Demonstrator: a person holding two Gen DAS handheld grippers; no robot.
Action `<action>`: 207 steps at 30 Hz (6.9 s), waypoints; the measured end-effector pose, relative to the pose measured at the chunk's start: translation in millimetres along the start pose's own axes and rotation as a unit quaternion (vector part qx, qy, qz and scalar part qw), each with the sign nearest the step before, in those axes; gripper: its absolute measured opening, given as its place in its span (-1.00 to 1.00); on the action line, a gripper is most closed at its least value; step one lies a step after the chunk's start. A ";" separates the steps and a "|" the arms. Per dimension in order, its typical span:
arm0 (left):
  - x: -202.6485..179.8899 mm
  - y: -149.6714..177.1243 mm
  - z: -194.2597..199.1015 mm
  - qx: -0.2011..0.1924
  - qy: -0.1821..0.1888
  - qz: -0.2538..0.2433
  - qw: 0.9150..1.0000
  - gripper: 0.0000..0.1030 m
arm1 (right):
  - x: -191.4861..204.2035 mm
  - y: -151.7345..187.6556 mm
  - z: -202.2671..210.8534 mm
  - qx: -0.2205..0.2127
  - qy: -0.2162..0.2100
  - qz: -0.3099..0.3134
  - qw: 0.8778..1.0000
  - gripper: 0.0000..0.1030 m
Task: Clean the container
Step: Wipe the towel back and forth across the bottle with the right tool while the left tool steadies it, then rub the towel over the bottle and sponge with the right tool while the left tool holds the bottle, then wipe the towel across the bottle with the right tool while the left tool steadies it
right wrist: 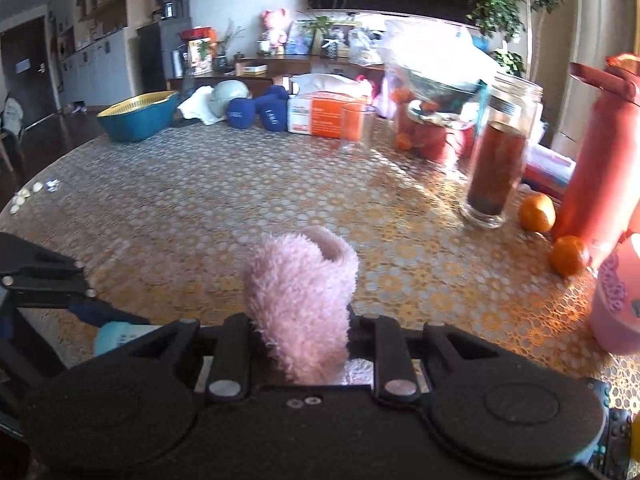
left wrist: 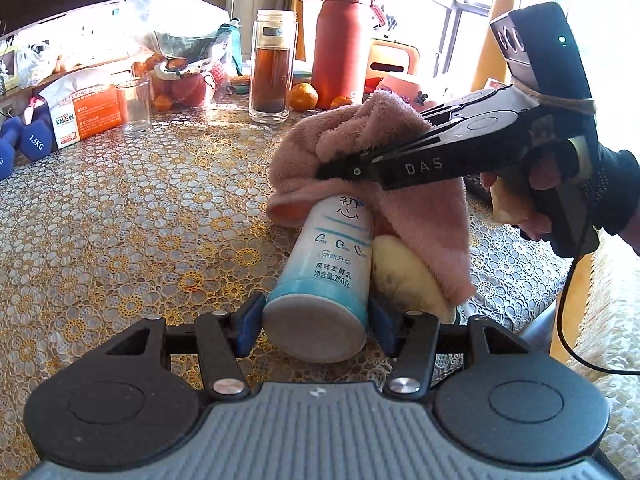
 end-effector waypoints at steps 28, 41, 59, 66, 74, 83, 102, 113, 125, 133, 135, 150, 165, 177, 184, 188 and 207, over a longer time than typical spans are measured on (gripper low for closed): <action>1.3 -3.5 -6.5 -0.003 0.028 0.053 0.998 0.09 | -28.0 27.7 11.6 -0.007 0.054 -0.113 0.992 -0.58; -2.8 -4.4 -4.0 -0.005 0.014 0.028 1.000 0.09 | -59.4 40.8 24.4 0.001 0.079 -0.159 0.984 -0.63; -11.2 -5.0 -3.7 -0.004 -0.004 0.002 1.000 0.09 | 48.0 -3.4 67.2 -0.057 -0.134 0.006 0.989 -0.63; -13.3 0.4 -6.5 0.005 -0.007 -0.001 1.000 0.09 | 57.5 8.0 48.7 -0.026 -0.136 0.029 0.990 -0.62; -12.6 2.9 -8.5 0.009 -0.003 -0.007 1.000 0.08 | 33.9 4.5 20.3 -0.001 -0.091 0.010 0.996 -0.61; -9.0 4.5 -11.9 0.016 0.004 -0.005 1.000 0.08 | 2.4 4.1 0.6 0.014 -0.054 -0.023 0.998 -0.61; 3.5 -0.3 -10.5 0.016 0.033 0.049 0.998 0.08 | -20.3 12.1 -1.1 0.014 -0.001 -0.070 0.997 -0.62; 4.0 -3.1 -9.0 0.013 0.059 0.073 0.996 0.09 | -27.5 28.4 13.1 -0.006 0.016 -0.106 0.994 -0.62; -11.4 1.1 -11.5 0.021 0.035 0.038 0.998 0.09 | -38.1 46.2 37.4 -0.012 0.095 -0.110 0.989 -0.68; -18.3 0.7 -12.3 0.027 0.020 0.014 0.999 0.09 | -8.9 23.8 88.7 -0.090 -0.004 -0.069 0.994 -0.69; -19.7 0.6 -12.7 0.028 0.017 0.009 0.999 0.09 | 5.0 17.9 95.6 -0.101 -0.034 -0.051 0.993 -0.69; -21.2 1.1 -12.5 0.033 0.010 0.000 0.999 0.09 | 40.3 29.7 64.8 -0.041 -0.101 -0.011 0.994 -0.68; -18.7 2.7 -15.1 0.036 0.014 -0.001 0.999 0.10 | -4.0 29.3 33.9 -0.017 -0.011 -0.042 0.999 -0.66; -16.3 -1.0 -13.5 0.026 0.022 0.005 0.999 0.10 | -31.0 33.6 22.7 -0.002 0.035 -0.074 0.997 -0.65; -9.4 -4.0 -7.4 0.011 0.053 0.043 0.998 0.09 | -35.1 39.8 24.4 -0.007 0.039 -0.095 0.995 -0.65; -0.8 -6.4 -9.8 0.015 0.074 0.083 0.994 0.09 | -36.6 43.6 26.5 -0.011 0.038 -0.113 0.993 -0.65; -14.4 -2.3 -10.8 0.024 0.050 0.039 0.998 0.11 | -34.4 50.0 66.0 -0.036 0.113 -0.084 0.989 -0.68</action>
Point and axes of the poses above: each gripper's, at about its wrist camera, not at the fingertips, and z roughly against the way its jaws point, x to its left, y to its underside, the point moved 1 cm from there along -z, roughly the way its jaws point, and after that the axes turned 13 degrees about y, right-handed, at the moved point
